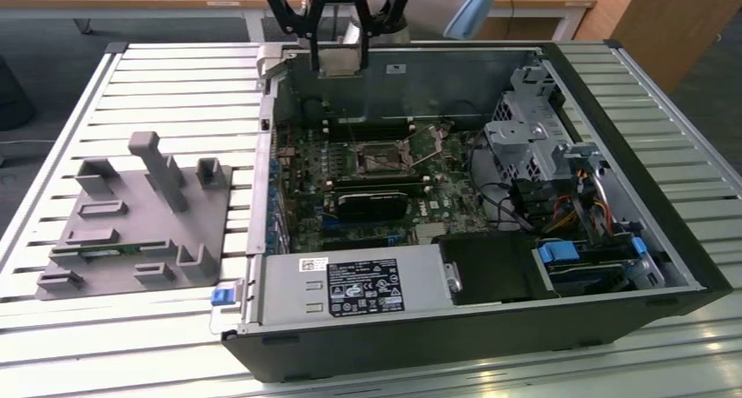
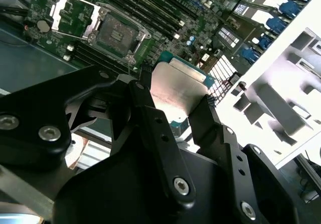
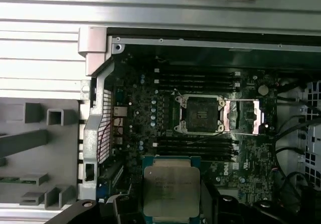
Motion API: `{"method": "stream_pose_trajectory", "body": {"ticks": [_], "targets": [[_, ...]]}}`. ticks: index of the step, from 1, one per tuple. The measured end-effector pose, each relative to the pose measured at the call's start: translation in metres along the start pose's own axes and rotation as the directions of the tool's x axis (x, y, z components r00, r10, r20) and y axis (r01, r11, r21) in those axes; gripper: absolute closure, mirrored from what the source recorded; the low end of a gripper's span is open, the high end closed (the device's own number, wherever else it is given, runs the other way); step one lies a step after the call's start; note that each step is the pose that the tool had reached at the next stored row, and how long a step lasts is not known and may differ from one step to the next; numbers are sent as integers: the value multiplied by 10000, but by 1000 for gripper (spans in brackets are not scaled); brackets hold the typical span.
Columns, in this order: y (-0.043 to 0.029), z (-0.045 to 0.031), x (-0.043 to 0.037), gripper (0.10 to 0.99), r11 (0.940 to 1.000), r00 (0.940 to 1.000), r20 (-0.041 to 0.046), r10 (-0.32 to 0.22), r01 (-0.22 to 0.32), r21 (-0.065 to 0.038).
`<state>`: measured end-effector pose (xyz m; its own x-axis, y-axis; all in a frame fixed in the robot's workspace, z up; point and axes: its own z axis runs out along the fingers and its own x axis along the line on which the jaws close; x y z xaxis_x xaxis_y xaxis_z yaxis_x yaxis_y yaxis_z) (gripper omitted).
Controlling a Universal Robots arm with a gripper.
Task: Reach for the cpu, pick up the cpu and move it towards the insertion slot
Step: 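Pick up the cpu and move it towards the insertion slot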
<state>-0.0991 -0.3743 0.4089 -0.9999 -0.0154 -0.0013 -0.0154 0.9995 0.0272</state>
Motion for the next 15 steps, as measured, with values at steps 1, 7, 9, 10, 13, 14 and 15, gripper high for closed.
{"method": "stream_pose_trajectory", "body": {"ticks": [1, 7, 9, 10, 13, 14, 15], "targets": [[11, 0, -18, 545, 10000, 10000, 0, 0, 0, 0], [78, 4, -111, 545, 10000, 10000, 0, 0, 0, 0], [99, 5, -137, 545, 10000, 10000, 0, 0, 0, 1], [110, 6, -149, 545, 10000, 10000, 0, 0, 0, 0], [142, 7, -193, 545, 10000, 10000, -1, -1, 1, 1], [152, 8, -208, 545, 10000, 10000, 0, -1, 1, 1], [162, 8, -223, 545, 10000, 10000, -1, 0, 0, 2]]}}
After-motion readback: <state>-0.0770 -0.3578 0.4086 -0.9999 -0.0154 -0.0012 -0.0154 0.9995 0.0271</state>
